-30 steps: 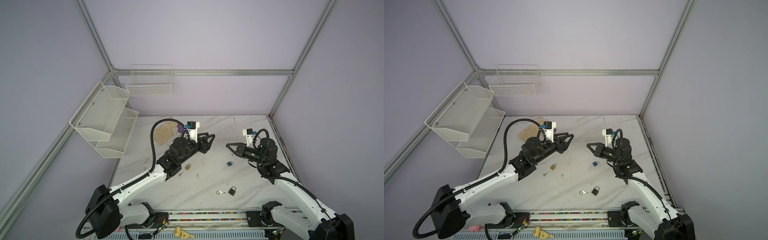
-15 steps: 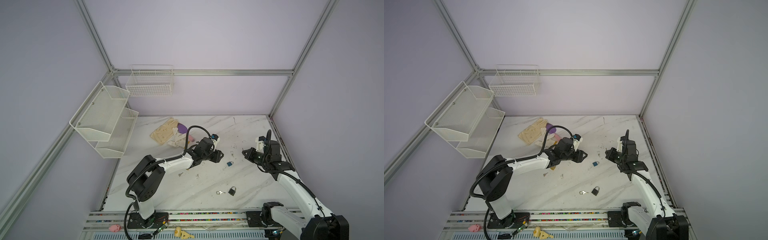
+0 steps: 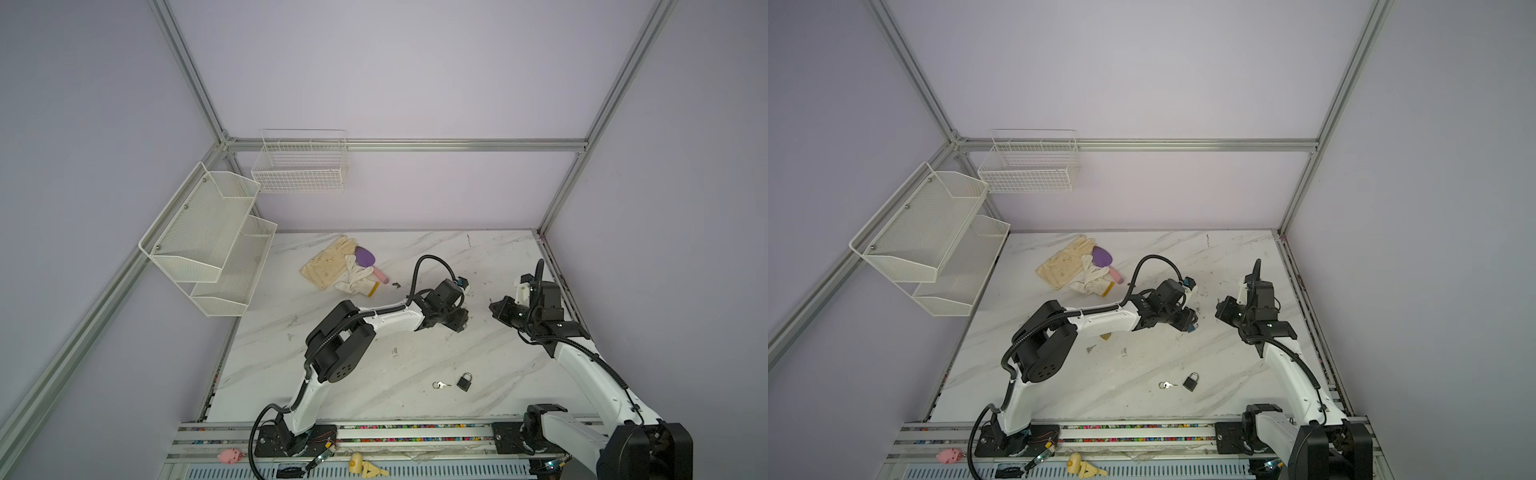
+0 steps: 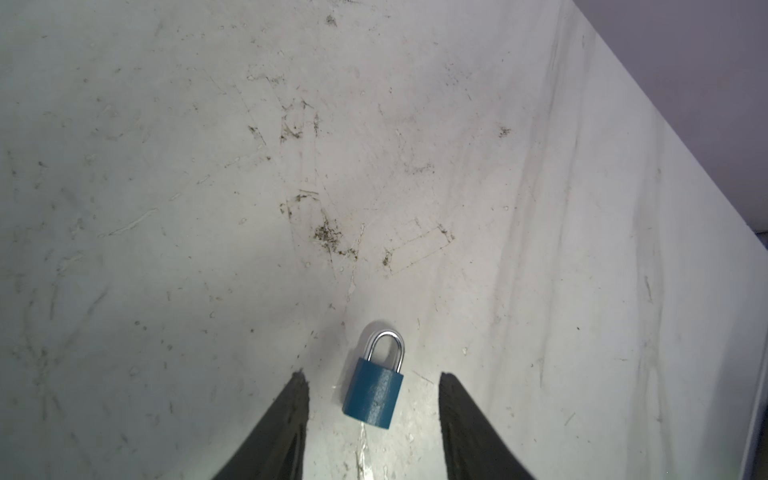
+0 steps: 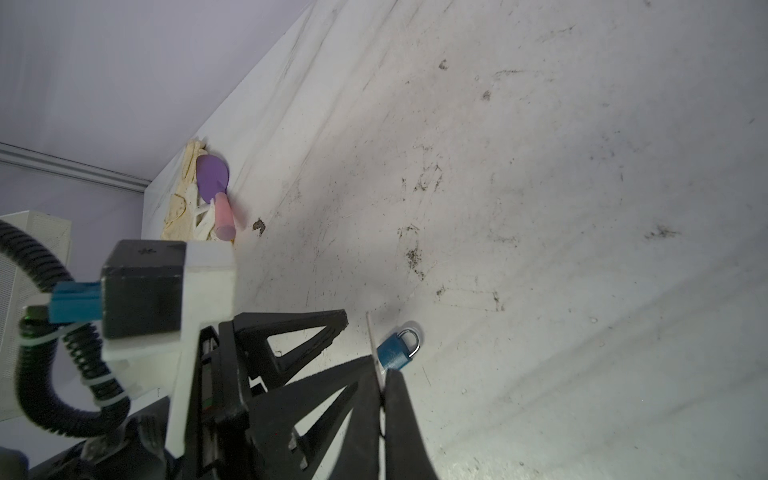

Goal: Unlock with the key
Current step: 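Move the left gripper over the blue padlock while the right gripper draws back, then lower the left gripper onto the blue padlock and close on its body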

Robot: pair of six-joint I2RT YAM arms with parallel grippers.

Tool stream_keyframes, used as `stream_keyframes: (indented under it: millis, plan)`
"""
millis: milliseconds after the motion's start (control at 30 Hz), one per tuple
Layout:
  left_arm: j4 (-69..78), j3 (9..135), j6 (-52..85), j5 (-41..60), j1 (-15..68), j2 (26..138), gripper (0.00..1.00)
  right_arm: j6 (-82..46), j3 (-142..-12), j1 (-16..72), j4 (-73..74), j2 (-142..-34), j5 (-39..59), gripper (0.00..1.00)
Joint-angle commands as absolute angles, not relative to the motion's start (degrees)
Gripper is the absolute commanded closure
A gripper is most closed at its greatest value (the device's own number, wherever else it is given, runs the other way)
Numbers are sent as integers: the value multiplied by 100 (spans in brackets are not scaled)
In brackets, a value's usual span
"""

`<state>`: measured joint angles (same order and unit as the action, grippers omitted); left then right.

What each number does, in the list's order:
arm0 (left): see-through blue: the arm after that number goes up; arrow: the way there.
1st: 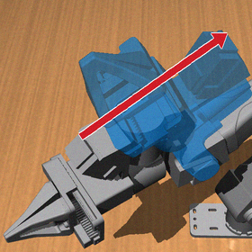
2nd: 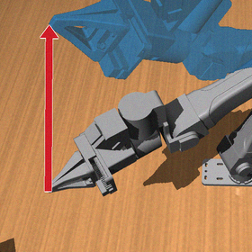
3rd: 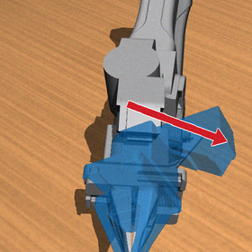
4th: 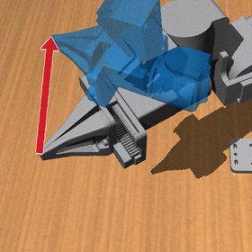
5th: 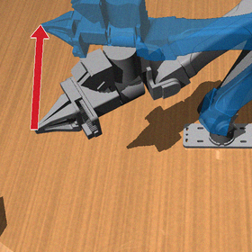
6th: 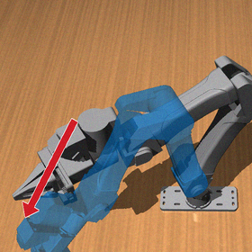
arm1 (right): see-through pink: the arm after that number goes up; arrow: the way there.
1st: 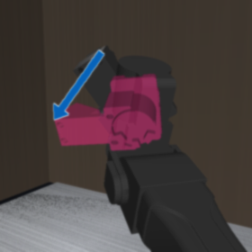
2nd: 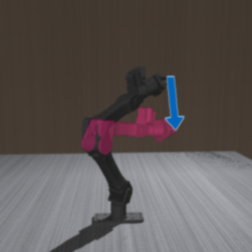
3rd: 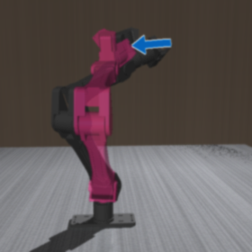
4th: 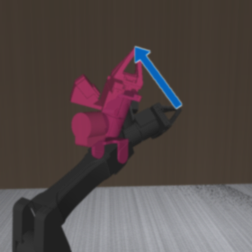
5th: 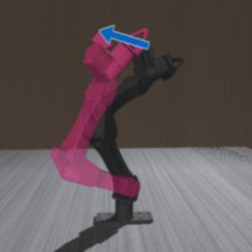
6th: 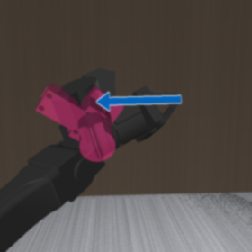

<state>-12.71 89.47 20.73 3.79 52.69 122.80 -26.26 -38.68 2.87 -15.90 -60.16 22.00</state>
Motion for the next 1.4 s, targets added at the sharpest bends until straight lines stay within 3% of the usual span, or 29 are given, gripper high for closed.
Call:
stream_keyframes:
  millis: [0, 933, 1367]
  plan:
    - [-1602, 9623, 1890, 158, 5317, 12409, 49, -2540, -4004, 246, -1652, -5930, 2173, 100]
    - [-2813, 10507, 2053, -799, 5871, 13048, 51, -2567, -3930, 202, -1593, -5889, 2174, 100]
    - [-3506, 11185, 2237, -1438, 6010, 13496, 59, -2559, -3902, 185, -1573, -5862, 2238, 100]
